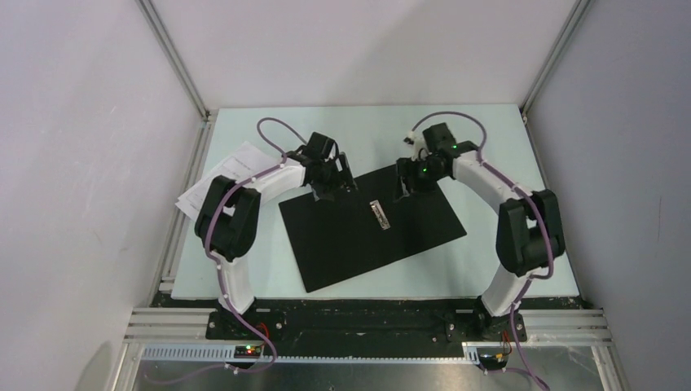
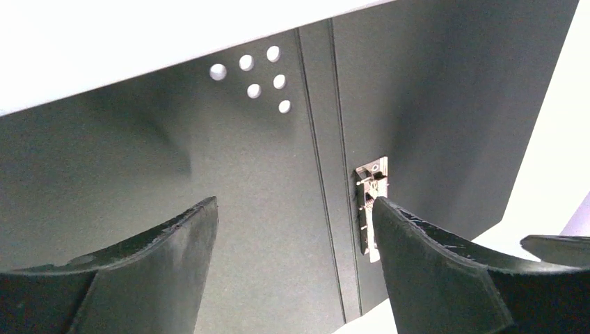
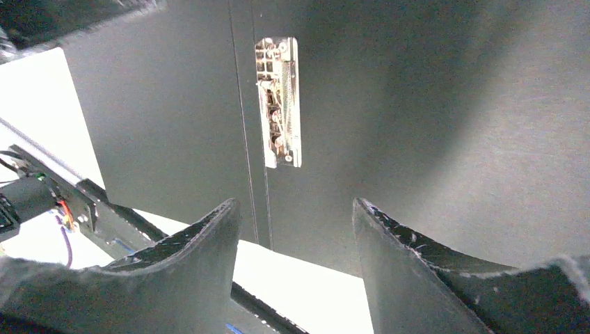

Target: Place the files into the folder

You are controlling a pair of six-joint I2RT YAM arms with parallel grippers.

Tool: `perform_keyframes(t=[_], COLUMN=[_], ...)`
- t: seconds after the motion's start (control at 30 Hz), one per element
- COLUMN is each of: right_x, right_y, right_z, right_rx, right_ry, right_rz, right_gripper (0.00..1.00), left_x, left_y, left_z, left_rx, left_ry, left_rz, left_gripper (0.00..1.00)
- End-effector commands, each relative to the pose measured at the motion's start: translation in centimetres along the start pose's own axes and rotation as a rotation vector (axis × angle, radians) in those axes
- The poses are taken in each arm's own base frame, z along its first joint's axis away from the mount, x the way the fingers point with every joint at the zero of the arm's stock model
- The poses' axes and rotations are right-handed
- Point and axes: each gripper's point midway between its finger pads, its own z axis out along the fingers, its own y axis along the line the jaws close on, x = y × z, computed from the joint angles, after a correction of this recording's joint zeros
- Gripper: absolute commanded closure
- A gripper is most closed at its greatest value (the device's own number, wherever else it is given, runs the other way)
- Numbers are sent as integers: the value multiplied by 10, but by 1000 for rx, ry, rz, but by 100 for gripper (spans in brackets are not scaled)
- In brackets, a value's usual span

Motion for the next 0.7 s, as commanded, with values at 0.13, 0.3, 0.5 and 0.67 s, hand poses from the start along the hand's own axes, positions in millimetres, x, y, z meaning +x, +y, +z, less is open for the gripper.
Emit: perform_keyframes(t=[0.13, 0.3, 0.5, 0.67], right_x=[-28, -20, -12, -9], right_y=[31, 24, 9, 12], right_z=[-73, -83, -69, -65], right_rx=[-94, 18, 74, 82], right_ry=[-260, -296, -276, -275], right_rz=[-131, -201, -131, -139], right_gripper=[43, 60, 97, 100], left_x=[8, 7, 9, 36], left_y=[-40, -52, -69, -58], left_z=[-16, 11, 36, 35], left_rx=[99, 90, 75, 18], left_ry=[3, 23, 32, 83], left_rz=[113, 22, -98, -187], left_gripper=[26, 37, 54, 68])
